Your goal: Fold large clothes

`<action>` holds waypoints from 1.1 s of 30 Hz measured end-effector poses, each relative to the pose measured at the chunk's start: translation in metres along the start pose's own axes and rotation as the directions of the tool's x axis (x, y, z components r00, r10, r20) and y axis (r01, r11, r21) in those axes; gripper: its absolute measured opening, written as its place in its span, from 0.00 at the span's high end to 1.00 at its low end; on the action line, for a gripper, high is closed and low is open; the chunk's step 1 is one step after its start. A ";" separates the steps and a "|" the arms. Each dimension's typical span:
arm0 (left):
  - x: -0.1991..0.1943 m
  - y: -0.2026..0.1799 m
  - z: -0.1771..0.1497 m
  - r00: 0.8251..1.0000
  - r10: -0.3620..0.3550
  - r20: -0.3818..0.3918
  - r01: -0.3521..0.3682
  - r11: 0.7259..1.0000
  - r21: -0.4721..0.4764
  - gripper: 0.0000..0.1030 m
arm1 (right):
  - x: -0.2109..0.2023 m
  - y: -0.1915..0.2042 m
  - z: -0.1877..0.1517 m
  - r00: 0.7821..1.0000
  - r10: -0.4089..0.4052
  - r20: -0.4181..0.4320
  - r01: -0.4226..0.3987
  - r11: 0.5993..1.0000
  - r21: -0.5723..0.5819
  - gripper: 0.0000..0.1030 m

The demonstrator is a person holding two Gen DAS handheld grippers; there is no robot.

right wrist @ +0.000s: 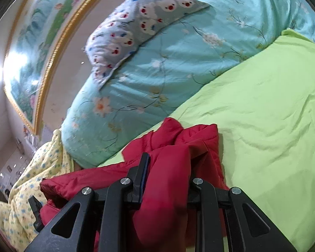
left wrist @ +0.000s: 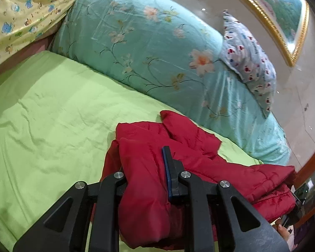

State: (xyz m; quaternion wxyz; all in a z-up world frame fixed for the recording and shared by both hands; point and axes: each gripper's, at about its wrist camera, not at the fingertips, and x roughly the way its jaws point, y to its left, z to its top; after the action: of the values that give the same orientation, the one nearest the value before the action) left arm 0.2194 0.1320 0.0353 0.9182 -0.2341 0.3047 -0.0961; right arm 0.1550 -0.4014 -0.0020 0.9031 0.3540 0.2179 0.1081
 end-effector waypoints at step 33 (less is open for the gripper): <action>0.189 0.016 0.024 0.974 0.169 -0.151 -0.156 0.983 0.097 0.80 | 0.156 -0.069 0.011 0.970 -0.231 -0.081 0.236 0.971 0.050 0.74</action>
State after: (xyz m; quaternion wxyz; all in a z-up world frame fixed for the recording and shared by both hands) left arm 0.3849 0.0944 -0.0528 0.9049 -0.1610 0.3905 -0.0516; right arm 0.3008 -0.4038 -0.0913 0.8898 0.3484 0.2948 0.0078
